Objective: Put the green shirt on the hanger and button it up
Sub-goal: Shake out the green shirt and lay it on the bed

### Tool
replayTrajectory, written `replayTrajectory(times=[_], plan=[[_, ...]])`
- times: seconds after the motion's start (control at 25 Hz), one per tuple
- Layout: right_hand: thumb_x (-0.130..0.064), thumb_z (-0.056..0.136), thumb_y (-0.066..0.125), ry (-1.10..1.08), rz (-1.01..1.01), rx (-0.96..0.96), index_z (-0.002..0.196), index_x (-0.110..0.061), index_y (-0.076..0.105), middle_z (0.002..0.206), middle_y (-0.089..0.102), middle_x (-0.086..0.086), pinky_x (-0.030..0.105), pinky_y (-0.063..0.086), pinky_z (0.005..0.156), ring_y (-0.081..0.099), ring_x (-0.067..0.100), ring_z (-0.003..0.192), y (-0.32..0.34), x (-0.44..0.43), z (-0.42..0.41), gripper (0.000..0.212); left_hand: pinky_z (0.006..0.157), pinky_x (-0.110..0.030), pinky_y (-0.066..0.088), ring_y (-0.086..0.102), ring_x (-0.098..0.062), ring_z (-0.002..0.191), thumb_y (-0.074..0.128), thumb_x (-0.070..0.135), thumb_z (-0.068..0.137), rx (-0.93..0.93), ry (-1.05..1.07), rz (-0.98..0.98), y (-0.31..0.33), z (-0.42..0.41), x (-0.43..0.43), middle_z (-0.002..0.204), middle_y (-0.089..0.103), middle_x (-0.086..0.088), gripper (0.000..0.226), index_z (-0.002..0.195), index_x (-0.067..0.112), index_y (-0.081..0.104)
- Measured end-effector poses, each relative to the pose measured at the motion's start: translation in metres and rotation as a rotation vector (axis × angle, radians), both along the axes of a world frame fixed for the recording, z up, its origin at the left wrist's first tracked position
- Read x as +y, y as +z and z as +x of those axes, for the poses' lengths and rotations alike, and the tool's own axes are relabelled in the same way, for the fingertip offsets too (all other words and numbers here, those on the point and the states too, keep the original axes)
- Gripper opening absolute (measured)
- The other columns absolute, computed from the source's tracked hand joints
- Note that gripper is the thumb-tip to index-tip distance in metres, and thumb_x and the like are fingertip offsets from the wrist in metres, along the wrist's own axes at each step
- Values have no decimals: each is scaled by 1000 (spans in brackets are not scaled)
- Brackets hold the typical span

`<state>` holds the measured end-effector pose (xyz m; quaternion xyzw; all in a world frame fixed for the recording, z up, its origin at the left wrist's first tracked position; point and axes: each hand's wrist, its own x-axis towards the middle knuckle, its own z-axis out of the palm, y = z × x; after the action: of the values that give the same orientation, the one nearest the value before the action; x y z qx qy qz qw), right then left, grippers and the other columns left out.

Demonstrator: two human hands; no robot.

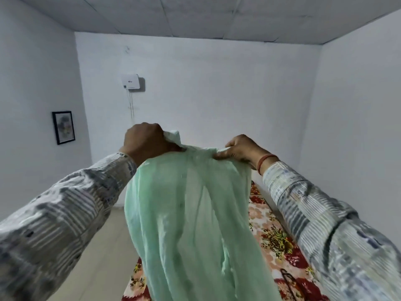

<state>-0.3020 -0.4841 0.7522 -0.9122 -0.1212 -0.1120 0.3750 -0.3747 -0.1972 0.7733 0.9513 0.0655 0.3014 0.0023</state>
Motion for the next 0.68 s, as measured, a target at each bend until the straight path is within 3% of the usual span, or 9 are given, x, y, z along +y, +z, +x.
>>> replayTrajectory(times=[0.08,0.16,0.24,0.32,0.4,0.48,0.52,0.6,0.68], plan=[[-62,61,95,-114,-223,94,81,-6,67,78,65,3,31,43,62,62,22,76,1,-6,-8,67,69,-33,46,61,-29,76,71,97,57,59,-7,-45,-6,-1,-8,78,60,-5,83,81,18,63],[-56,68,94,-138,-221,103,85,-11,65,80,64,2,30,40,60,62,24,80,-3,-8,-17,56,67,-30,52,66,-26,72,91,67,67,260,-243,-464,-11,-5,-12,82,70,-7,61,86,12,72],[-33,77,94,15,115,124,85,-8,71,83,72,5,28,49,63,69,26,84,-9,-12,-23,35,77,-39,66,78,-29,79,92,27,80,446,-499,-972,-15,-14,-14,96,82,-17,31,98,5,79],[-16,85,88,206,449,186,100,5,75,102,80,16,32,60,83,75,30,101,-14,-17,-36,29,85,-45,68,80,-30,88,83,15,84,490,-695,-1220,-18,-25,-10,110,81,-21,23,105,6,80],[-27,84,89,240,326,128,98,-3,74,94,73,14,35,55,83,67,25,88,-14,-28,-43,32,81,-41,68,78,-29,90,80,10,84,464,-827,-1263,-19,-29,-3,107,80,-15,18,102,13,79],[-46,78,91,169,-63,87,83,-12,71,78,60,8,33,45,74,55,19,74,-5,-38,-56,40,85,-41,67,77,-32,97,83,4,80,465,-786,-1119,-12,-38,-1,109,81,-16,24,102,13,79],[-48,77,91,186,-160,121,80,-8,71,76,61,9,33,46,73,56,19,72,1,-41,-64,45,87,-43,67,79,-32,97,85,3,77,522,-741,-1044,-8,-46,-2,113,80,-20,26,101,12,79],[-35,85,87,343,-29,207,87,2,75,79,72,13,35,55,73,66,22,72,13,-45,-82,39,78,-41,69,82,-27,86,95,11,66,680,-835,-1024,-3,-60,0,107,79,-23,34,96,9,80],[-23,93,74,557,353,291,87,-3,77,80,77,10,31,61,71,73,22,69,23,-49,-103,21,67,-35,68,82,-22,74,107,30,37,736,-1046,-1161,0,-72,-1,90,82,-16,58,86,10,85]])
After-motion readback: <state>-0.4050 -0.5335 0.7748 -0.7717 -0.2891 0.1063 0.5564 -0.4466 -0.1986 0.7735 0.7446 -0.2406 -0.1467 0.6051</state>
